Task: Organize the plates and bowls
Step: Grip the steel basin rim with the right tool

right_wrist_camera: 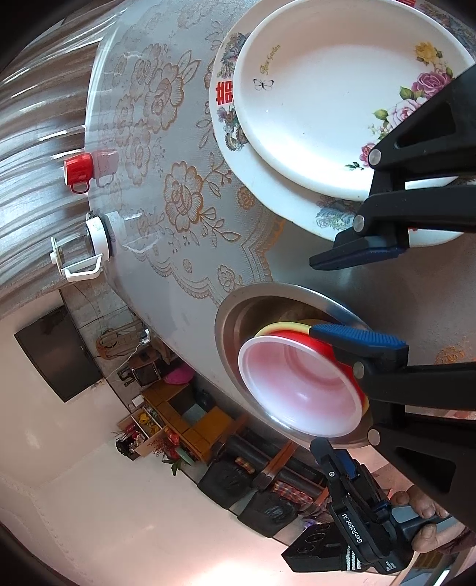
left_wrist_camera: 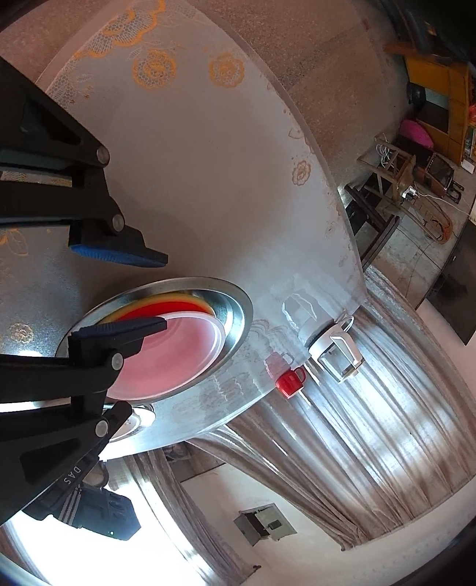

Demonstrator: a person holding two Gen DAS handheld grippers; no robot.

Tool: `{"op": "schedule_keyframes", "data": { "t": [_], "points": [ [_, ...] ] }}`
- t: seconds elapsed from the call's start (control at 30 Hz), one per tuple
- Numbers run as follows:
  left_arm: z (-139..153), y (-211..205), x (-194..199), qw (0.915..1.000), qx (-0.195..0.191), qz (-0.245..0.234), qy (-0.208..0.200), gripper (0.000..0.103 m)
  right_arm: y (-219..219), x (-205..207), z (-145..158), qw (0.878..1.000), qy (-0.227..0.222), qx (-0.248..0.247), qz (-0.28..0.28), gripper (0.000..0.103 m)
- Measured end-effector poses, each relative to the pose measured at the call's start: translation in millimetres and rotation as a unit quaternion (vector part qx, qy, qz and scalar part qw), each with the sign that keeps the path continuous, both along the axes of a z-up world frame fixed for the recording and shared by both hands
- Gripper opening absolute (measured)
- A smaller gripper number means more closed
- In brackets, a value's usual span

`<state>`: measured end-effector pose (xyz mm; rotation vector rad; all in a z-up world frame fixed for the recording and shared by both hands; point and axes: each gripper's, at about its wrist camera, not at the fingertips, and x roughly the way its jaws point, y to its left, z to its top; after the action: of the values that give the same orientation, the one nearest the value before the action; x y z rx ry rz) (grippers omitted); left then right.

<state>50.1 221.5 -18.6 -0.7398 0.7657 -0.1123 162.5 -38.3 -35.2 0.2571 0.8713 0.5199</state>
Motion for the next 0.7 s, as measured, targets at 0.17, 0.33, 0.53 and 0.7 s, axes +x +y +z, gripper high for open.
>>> {"op": "schedule_keyframes", "data": {
  "t": [0.17, 0.33, 0.53, 0.7],
  "points": [
    [-2, -2, 6, 1.0000, 0.007, -0.002, 0.007, 0.018, 4, 7, 2, 1.000, 0.000, -0.002, 0.003, 0.022],
    [-6, -3, 10, 0.9996, 0.019, -0.001, 0.019, 0.018, 11, 17, -2, 1.000, 0.010, -0.014, 0.009, 0.021],
    [-5, -3, 15, 0.9993, 0.034, -0.004, 0.018, 0.018, 14, 22, -6, 1.000, 0.017, -0.018, 0.008, 0.021],
    [-4, -6, 12, 0.9992, 0.037, -0.012, 0.004, 0.012, 16, 24, -5, 1.000, 0.014, -0.027, 0.007, 0.021]
  ]
}}
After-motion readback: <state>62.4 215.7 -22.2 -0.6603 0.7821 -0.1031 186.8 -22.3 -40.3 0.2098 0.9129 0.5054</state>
